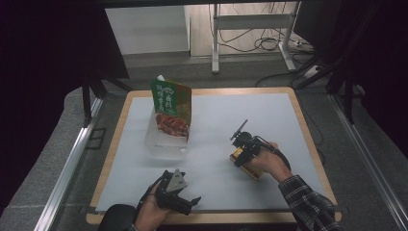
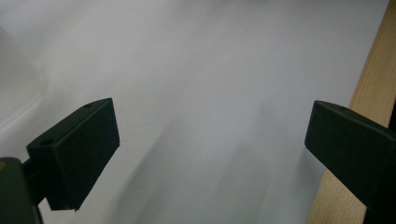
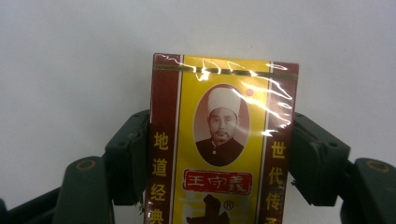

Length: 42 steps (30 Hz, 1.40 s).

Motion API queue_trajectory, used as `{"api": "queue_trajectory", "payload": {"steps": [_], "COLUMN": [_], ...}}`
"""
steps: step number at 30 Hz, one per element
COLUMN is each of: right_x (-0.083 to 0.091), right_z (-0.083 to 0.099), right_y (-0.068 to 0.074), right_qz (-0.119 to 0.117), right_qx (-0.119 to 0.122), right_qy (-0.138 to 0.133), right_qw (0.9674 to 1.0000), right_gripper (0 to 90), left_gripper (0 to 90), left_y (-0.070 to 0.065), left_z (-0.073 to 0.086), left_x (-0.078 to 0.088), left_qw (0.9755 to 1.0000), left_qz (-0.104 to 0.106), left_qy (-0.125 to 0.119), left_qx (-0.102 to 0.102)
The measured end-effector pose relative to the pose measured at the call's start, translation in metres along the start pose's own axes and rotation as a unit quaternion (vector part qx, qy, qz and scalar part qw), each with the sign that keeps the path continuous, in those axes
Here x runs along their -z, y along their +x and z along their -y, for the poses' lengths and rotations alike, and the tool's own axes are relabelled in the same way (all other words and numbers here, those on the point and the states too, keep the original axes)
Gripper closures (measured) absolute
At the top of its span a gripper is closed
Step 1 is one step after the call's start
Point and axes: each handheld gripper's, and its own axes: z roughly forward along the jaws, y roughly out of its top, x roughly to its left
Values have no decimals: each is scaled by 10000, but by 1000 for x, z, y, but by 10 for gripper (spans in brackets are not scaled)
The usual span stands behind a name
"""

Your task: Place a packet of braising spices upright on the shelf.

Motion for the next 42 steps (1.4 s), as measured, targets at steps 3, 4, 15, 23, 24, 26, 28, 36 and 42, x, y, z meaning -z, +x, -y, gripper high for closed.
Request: {"api": "queue_trajectory", "payload": {"steps": [3,4,15,23,24,26,28,36,42], "right_x": [2,3,25,38,39,42,45,55,62], "right_z": [2,3,15,20,20,20,20,19,18], "right_y": [1,1,-1,-1,-1,0,1,7,13], "right_qz": [13,24,10,74,61,43,21,-63,-2], "right_qx": [-15,-20,1,4,22,23,29,43,149], "right_qy": [-39,-119,-971,-1589,-1676,-1833,-2012,-2674,-3025], "right_qw": [10000,9999,9953,9873,9858,9830,9795,9635,9530], "right_gripper": [314,315,316,317,317,317,317,317,317], "left_gripper": [30,30,30,30,30,30,30,30,30], "left_y": [0,0,1,1,1,0,1,1,1], "left_z": [0,0,0,0,0,-1,-1,-1,0], "left_x": [0,0,2,2,2,2,3,3,4], "left_qw": [10000,10000,10000,9999,9999,9999,9999,9999,9998], "left_qz": [-13,-24,-48,-71,-70,-74,-77,-79,-89], "left_qy": [-13,-22,-66,-82,-95,-103,-96,-111,-146], "left_qx": [4,8,32,23,36,40,24,26,51]}}
